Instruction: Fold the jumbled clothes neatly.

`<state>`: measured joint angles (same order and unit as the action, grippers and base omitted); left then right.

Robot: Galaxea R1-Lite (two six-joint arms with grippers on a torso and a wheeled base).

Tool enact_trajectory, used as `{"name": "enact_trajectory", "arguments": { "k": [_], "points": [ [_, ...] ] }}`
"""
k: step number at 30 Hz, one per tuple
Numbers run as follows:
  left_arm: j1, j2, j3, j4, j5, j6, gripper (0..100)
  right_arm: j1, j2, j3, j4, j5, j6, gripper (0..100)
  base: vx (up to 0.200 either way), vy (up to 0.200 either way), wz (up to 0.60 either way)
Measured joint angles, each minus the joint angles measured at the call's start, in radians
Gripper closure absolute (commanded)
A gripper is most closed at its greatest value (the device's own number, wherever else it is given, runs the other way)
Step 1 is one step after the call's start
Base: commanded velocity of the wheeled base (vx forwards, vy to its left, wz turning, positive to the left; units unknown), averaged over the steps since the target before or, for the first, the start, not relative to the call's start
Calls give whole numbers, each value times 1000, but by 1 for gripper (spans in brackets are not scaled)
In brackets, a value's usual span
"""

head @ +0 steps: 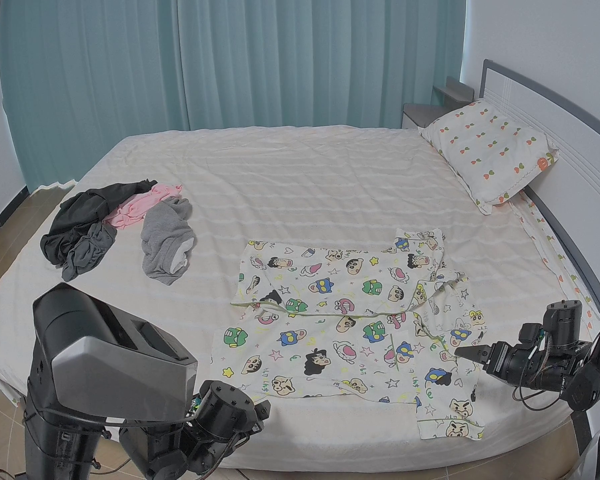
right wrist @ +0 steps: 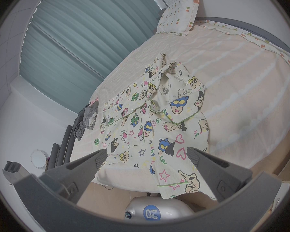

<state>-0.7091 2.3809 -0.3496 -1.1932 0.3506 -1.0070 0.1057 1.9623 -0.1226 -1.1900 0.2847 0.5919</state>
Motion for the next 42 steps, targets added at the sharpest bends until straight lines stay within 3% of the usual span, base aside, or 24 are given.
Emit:
{"name": "enact_trajectory", "arguments": {
  "k": [21,29,37,42],
  "points": [
    [68,8,-7,6,-41,203,0,0,-3,0,-1,-1,0,0,0,0,0],
    [76,8,37,2,-24,357,0,0,-3,0,0,-1,0,0,0,0,0],
    [103,9,-9,23,-25,484,0,0,-4,0,0,-1,0,0,0,0,0],
    [121,10,-28,33,-87,541,0,0,-6,0,0,-1,0,0,0,0,0]
  ]
}}
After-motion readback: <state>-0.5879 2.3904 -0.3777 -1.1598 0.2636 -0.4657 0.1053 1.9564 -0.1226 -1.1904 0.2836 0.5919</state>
